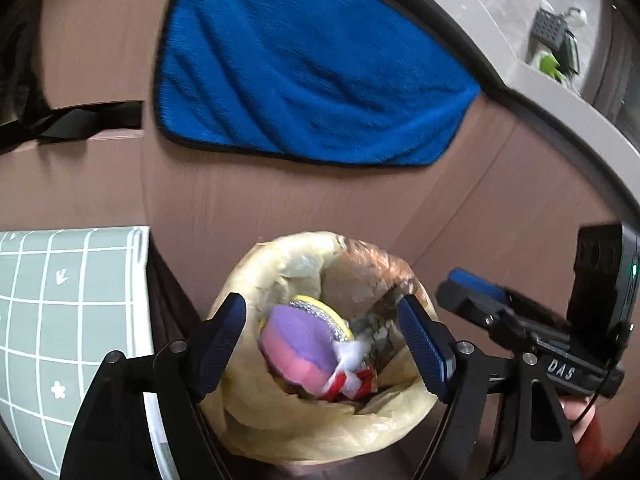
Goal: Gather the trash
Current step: 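Open both grippers to drop the purple sponge and white tissue into the bin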
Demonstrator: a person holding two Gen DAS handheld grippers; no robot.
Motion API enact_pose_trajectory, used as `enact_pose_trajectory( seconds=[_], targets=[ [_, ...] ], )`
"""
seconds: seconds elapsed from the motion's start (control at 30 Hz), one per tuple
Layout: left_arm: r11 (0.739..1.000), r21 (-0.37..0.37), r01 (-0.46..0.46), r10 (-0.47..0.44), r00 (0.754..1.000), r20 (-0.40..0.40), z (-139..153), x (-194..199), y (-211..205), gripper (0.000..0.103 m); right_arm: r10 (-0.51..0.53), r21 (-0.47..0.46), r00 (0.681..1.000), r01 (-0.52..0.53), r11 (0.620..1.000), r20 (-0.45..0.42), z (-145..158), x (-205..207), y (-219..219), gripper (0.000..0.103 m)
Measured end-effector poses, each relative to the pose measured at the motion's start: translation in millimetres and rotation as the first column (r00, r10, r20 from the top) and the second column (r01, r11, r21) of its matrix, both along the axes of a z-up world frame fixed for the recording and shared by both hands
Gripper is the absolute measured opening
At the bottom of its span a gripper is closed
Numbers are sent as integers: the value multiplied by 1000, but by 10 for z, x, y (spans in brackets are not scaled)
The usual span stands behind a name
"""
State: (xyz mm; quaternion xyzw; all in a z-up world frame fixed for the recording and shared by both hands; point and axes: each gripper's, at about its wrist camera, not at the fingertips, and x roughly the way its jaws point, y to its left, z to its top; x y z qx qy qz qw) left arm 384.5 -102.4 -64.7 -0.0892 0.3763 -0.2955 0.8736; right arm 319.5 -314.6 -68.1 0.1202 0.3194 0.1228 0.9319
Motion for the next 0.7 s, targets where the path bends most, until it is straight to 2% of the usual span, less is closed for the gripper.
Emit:
enact_pose_trajectory(
  seconds=[0.1,0.33,0.5,0.7],
  targets=[
    [999,-6,-39,39,999,10,95,-42,159,78,-10,-3,1000,10,1000,0,15,-30,-5,53],
    [984,44,-174,168,979,116,377,-382,749,78,-25,-5,999,26,1000,28,144,-130,38,53],
    [969,59,-241,229,959,166,459,-651,1171,78,-22,-21,998,23,1000,52,231,-223,176,53],
    [952,68,-300,284,942,178,429,-931,1785,78,15,-24,996,-13,1000,89,366,-367,422,53]
  ],
)
